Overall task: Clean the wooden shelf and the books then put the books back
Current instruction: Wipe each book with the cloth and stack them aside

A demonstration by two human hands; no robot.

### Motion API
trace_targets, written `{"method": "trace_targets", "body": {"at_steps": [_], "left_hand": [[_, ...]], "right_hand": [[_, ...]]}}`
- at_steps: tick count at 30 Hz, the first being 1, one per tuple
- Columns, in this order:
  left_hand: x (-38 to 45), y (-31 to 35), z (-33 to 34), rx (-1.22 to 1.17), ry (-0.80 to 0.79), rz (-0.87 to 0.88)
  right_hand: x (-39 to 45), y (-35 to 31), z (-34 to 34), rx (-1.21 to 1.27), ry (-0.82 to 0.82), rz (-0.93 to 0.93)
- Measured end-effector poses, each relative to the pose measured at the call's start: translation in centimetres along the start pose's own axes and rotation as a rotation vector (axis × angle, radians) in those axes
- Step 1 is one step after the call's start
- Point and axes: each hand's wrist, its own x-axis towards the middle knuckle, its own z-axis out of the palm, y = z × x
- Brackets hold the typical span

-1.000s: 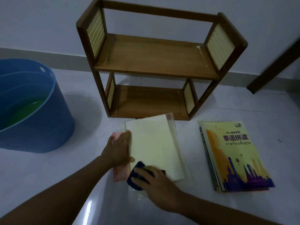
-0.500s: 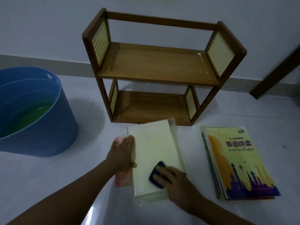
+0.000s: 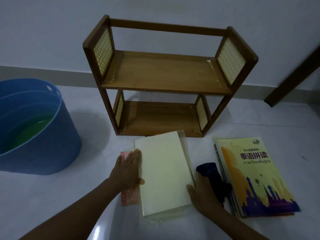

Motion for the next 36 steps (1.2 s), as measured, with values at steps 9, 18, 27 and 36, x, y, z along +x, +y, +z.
{"method": "trace_targets", "body": {"at_steps": [9,18,27,36], "left_hand": [[-1.4,-0.7,0.0,-0.085,0.015,-0.009],[-1.9,-0.2,-0.1,-0.024,0.017,-0.007],[-4.4,-4.0,1.8,-0.03,0.126,0.326],[-2.2,0.6,-2.6,-0.624,0.367,0.293]], "right_hand": [[3.2,-0.5,-2.0,0.228,-0.394,0.379],[1.6,1.1,-0.4,0.329,-0.421,0.593],[0.6,-2.6,-5.4,0.637,-0.537,0.461],[1.9,-5.5,-12.6,0.974,-0.511,0.278]]}}
